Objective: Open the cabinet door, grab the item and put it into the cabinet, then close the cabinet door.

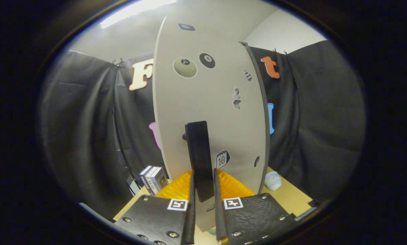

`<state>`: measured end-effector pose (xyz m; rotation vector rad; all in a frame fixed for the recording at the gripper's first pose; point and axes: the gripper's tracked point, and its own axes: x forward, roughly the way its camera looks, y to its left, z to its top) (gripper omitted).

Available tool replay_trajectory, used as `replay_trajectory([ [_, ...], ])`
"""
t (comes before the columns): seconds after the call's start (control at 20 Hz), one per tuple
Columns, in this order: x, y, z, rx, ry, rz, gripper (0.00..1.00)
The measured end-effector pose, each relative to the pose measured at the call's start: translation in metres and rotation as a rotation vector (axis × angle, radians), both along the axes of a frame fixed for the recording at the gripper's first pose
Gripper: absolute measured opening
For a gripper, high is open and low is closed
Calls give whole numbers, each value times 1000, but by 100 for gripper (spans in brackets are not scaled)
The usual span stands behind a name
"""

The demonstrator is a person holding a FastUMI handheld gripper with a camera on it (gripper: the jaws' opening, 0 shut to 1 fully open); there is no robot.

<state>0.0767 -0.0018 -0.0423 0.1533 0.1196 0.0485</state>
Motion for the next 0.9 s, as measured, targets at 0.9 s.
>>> replay_trajectory([
  [0.9,-66,-131,4,-7,15,-119,24],
])
